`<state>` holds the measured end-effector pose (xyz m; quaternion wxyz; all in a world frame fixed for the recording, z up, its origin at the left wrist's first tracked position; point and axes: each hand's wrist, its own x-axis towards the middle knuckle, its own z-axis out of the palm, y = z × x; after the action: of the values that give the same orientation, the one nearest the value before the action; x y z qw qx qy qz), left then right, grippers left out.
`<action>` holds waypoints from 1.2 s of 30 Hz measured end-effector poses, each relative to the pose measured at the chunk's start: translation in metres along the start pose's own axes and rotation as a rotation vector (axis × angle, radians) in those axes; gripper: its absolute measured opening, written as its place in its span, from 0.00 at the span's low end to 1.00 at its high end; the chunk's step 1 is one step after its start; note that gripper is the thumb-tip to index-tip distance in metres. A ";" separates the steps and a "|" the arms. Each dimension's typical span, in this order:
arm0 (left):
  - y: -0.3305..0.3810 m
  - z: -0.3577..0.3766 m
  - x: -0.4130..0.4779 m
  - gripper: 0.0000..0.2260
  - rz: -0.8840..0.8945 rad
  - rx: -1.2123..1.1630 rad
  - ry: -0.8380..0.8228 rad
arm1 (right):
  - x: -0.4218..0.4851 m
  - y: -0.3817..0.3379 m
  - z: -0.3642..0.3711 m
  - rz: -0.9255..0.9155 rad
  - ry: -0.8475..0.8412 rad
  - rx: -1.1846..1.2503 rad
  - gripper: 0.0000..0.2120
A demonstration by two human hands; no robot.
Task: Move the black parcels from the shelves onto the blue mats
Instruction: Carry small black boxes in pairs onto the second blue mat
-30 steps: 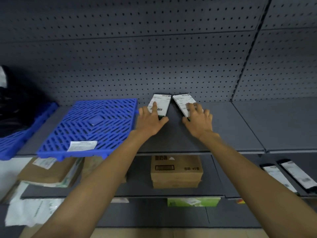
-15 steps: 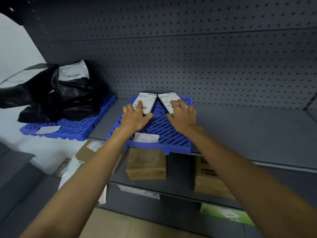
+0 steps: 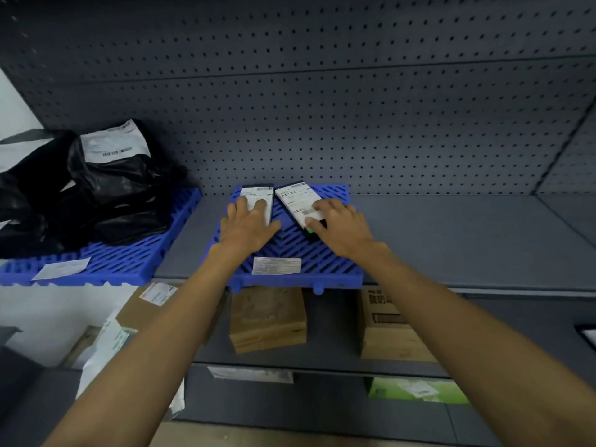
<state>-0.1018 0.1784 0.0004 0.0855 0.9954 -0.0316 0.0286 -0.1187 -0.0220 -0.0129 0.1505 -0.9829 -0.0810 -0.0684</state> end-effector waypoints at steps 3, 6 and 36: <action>0.030 -0.006 0.002 0.27 0.116 0.022 0.035 | -0.015 0.023 -0.019 0.044 0.003 -0.032 0.23; 0.076 -0.010 -0.002 0.24 0.250 0.001 0.056 | -0.039 0.059 -0.043 0.105 -0.003 -0.060 0.21; 0.793 0.097 -0.251 0.20 1.149 -0.145 -0.006 | -0.564 0.566 -0.276 0.959 0.150 -0.304 0.20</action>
<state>-0.4002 -0.6035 0.0228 0.1243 0.8102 -0.5691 0.0652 -0.5982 -0.7183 -0.0024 0.0255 -0.9126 0.4014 -0.0731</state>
